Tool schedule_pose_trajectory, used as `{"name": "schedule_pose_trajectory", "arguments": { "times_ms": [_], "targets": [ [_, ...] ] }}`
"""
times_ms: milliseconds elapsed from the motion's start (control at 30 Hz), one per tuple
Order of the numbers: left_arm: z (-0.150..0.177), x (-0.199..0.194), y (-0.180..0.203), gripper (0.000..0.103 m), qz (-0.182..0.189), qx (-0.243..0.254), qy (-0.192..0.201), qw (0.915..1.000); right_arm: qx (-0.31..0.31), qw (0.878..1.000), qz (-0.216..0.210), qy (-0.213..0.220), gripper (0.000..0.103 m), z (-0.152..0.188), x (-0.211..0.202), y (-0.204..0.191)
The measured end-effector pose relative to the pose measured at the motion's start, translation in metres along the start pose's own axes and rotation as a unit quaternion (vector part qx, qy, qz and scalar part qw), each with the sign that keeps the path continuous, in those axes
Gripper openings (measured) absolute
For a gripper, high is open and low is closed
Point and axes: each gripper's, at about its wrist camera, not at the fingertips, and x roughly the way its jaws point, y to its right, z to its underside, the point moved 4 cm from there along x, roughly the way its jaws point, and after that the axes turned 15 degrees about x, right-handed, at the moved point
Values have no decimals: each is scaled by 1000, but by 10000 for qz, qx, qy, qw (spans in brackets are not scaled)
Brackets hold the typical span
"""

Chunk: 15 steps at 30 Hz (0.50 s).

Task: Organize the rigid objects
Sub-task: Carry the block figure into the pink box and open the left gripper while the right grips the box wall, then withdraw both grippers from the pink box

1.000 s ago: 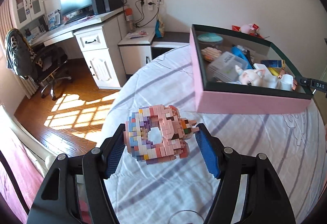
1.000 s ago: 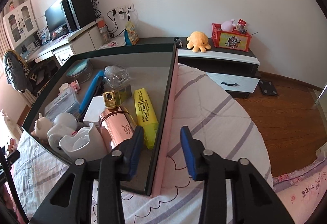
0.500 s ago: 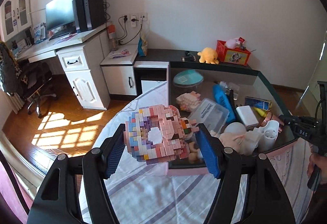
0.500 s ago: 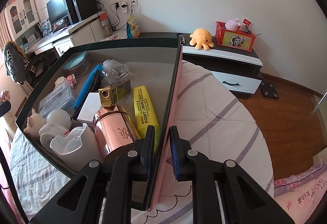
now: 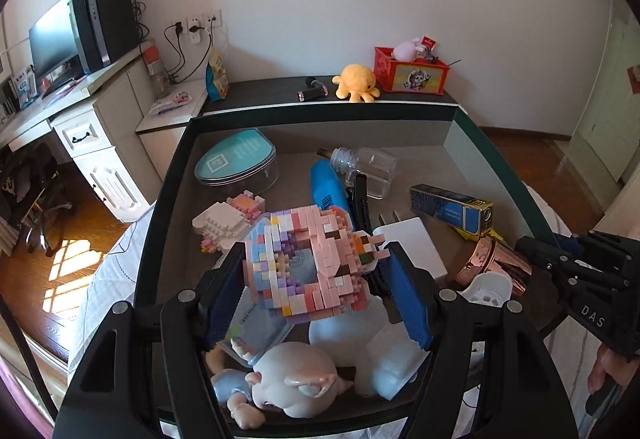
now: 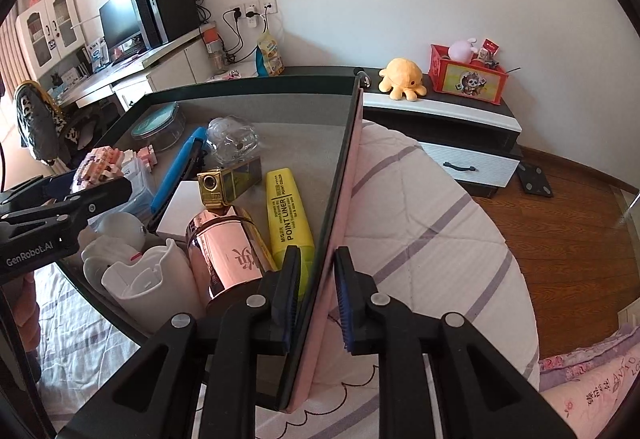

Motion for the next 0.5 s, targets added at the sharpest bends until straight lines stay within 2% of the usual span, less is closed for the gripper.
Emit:
{"name": "schedule_pose_trajectory", "arguments": {
  "times_ms": [67, 200, 233, 300, 367, 400, 500],
  "targets": [
    [-1, -2, 3, 90, -61, 93, 53, 9999, 19, 10000, -19, 10, 19, 0, 0, 0],
    [-2, -15, 4, 103, -179, 105, 294, 9994, 88, 9999, -46, 75, 20, 1, -5, 0],
    [-2, -19, 4, 103, -205, 101, 323, 9992, 114, 9999, -37, 104, 26, 1, -8, -1],
    [-2, -27, 2, 103, -303, 66, 377, 9988, 114, 9996, -4, 275, 43, 2, -18, -5],
    [-1, -37, 0, 103, -296, 25, 480, 9984, 135, 9988, -33, 470, 76, 2, -32, -11],
    [0, -42, 0, 103, -280, 8, 540, 9981, 142, 9982, 9, 576, 83, 3, -39, -14],
    [3, -53, -1, 103, -290, -26, 605, 9977, 71, 9960, -46, 891, 84, 3, -59, -26]
  ]
}}
